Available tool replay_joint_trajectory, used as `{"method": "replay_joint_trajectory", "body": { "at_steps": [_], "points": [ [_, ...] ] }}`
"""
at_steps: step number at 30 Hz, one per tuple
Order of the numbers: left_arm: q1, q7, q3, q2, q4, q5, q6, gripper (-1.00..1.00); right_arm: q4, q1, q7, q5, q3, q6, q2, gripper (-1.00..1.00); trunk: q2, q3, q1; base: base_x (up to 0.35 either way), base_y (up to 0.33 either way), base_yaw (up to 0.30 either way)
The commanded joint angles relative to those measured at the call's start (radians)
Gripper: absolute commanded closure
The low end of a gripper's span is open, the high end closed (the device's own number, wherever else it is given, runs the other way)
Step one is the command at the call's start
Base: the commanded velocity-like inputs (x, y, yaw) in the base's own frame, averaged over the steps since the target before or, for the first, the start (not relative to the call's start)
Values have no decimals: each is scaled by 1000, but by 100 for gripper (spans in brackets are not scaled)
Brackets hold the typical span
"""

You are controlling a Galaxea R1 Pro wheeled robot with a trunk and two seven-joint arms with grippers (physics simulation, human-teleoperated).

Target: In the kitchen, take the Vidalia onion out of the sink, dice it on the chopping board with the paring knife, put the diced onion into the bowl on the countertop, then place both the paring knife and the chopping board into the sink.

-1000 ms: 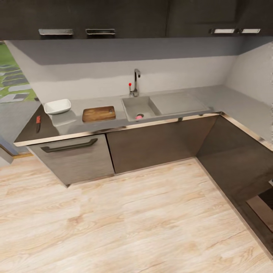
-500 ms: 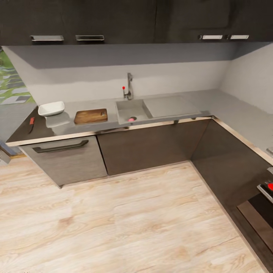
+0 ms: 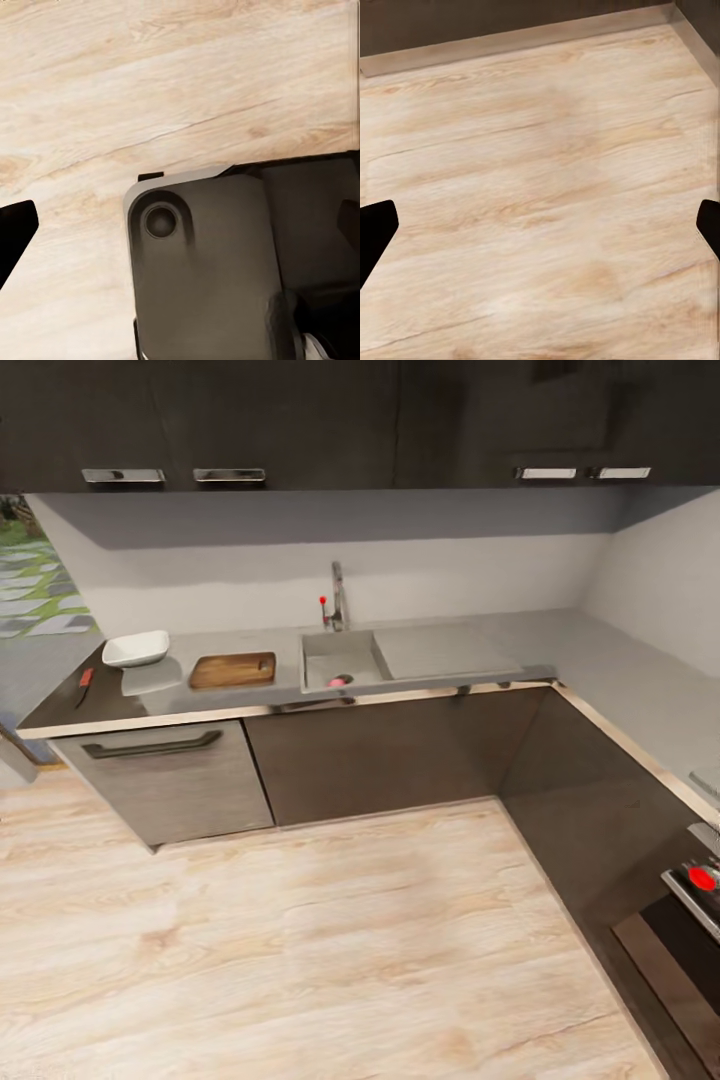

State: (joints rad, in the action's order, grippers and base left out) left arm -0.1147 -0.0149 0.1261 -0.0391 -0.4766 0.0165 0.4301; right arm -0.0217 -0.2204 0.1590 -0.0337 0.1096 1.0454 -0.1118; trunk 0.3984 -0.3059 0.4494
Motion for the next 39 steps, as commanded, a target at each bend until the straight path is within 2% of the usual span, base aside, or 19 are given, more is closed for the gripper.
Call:
{"method": "replay_joint_trajectory", "body": {
  "at_steps": [1, 11, 26, 39],
  "points": [
    [0, 0, 3, -1, -2, 2, 1, -100, 1, 0, 7, -3, 9, 2, 0, -100, 2, 0, 1, 52, -313, 110],
    [0, 0, 3, -2, -2, 2, 1, -100, 1, 0, 7, -3, 9, 2, 0, -100, 2, 16, 1, 191, -240, 115],
    [0, 0, 3, -2, -2, 2, 1, -100, 1, 0, 7, -3, 9, 2, -2, -100, 2, 38, 1, 266, -50, 156],
    [0, 0, 3, -1, -2, 2, 1, -100, 1, 0, 6, -3, 9, 2, 1, -100, 2, 57, 1, 229, -208, 171]
  ]
}}
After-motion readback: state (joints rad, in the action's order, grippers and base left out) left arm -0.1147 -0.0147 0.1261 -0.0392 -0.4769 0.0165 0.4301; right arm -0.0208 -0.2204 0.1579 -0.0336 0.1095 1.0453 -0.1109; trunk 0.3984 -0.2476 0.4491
